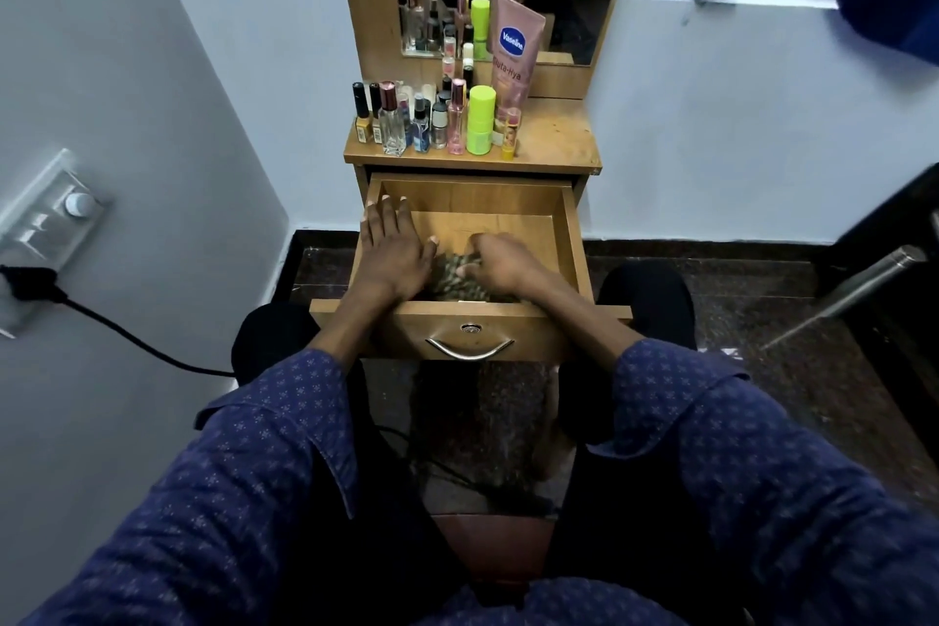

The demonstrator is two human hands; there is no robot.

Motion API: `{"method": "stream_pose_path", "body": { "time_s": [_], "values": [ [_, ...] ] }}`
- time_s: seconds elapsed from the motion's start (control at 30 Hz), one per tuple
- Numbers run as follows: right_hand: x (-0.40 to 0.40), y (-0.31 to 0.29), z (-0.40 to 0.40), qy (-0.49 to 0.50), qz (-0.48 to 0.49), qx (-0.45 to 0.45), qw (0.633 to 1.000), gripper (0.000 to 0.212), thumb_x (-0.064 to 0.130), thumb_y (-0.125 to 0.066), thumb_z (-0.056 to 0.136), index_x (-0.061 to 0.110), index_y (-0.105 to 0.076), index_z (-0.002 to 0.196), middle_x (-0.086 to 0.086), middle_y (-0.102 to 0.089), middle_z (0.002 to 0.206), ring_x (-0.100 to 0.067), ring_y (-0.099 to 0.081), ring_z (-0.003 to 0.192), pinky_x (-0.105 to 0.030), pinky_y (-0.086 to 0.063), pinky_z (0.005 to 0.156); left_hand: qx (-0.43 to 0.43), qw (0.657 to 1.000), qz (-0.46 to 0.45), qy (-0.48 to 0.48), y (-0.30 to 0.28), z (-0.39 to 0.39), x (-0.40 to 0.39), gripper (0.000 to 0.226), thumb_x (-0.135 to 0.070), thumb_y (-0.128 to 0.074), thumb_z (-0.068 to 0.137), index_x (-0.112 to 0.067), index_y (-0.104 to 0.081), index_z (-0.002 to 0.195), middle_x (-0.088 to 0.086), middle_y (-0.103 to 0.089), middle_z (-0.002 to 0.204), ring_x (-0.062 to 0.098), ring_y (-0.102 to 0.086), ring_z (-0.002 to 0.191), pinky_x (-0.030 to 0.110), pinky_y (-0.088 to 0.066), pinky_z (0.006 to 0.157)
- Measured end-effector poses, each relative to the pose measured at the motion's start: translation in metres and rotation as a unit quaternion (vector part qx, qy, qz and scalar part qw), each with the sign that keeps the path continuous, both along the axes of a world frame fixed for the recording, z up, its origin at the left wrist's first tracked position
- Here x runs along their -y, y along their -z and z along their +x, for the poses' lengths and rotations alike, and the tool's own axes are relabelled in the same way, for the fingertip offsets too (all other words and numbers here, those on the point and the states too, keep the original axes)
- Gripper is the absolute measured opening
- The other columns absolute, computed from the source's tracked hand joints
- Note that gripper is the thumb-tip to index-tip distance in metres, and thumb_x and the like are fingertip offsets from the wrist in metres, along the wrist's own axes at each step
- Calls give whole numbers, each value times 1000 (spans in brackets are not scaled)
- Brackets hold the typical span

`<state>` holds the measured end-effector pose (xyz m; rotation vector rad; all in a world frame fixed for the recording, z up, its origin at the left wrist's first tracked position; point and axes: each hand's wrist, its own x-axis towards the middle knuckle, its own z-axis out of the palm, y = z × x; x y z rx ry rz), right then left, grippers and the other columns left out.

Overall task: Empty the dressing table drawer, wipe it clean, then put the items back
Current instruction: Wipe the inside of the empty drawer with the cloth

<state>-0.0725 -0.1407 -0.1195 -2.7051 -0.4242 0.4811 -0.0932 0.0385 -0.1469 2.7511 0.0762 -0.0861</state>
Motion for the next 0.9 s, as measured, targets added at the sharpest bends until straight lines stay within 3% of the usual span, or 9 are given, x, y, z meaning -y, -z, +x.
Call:
{"method": "stream_pose_path", "body": {
  "time_s": [0.07,0.13,0.23,0.37,0.43,0.63,0.73,0.8,0.9],
  "values": [
    [-32,1,-7,-57,18,-22,998,29,17,-66,96,6,-65,123,-13,-69,120,-31,-64,107,-32,-49,80,34,999,-32,-10,1,0,-4,72,-42,-31,113,1,-7,165,25,-1,173,40,7,161,48,4,130],
    [-58,-2,-16,-98,52,-49,993,24,2,-60,94,0,-64,117,-16,-67,113,-29,-62,102,-27,-44,76,80,994,-75,-11,2,1,-12,64,-33,-35,113,5,-18,163,28,-17,170,42,-9,160,48,-7,131],
    [-65,7,-15,-138,88,-82,983,22,2,-61,96,-8,-67,115,-24,-70,116,-39,-65,106,-42,-52,89,108,980,-160,-47,-2,0,-18,55,-29,-39,113,2,-32,158,24,-35,163,38,-27,154,47,-21,129],
    [-44,3,-11,-160,73,-124,976,30,25,-66,101,2,-71,119,-13,-74,117,-31,-68,105,-40,-54,93,104,986,-130,-27,-7,-3,-9,55,-27,-40,112,4,-31,157,25,-34,163,39,-24,155,48,-17,129],
    [-38,-2,-9,-191,46,-121,973,30,27,-63,103,6,-70,122,-7,-73,118,-25,-65,103,-33,-50,90,109,988,-109,-11,-7,-4,-8,55,-25,-41,112,6,-31,156,28,-35,161,40,-25,154,49,-15,129],
    [-61,6,-7,-183,19,-120,976,24,10,-55,100,-2,-68,117,-20,-71,116,-31,-63,100,-37,-52,86,103,986,-126,-33,-4,1,-10,56,-29,-38,113,5,-33,156,26,-36,161,39,-25,154,49,-15,129],
    [-61,12,-8,-166,58,-132,976,23,7,-57,99,-6,-69,115,-23,-72,114,-30,-64,97,-40,-53,87,90,982,-158,-48,-1,3,-12,60,-38,-33,112,2,-35,157,25,-36,162,39,-25,155,51,-18,129],
    [-48,6,-9,-176,110,-150,967,23,15,-63,102,0,-70,117,-13,-74,115,-18,-65,97,-35,-52,91,79,986,-139,-42,1,3,-13,65,-44,-30,111,2,-34,157,25,-34,163,39,-22,156,52,-16,129],
    [-17,-3,-2,-192,121,-192,955,14,26,-67,101,16,-73,108,5,-71,98,-7,-60,83,-24,-48,78,81,993,-85,-24,2,2,-10,62,-42,-30,112,1,-35,156,24,-31,165,40,-16,158,49,-10,131]
  ]
}}
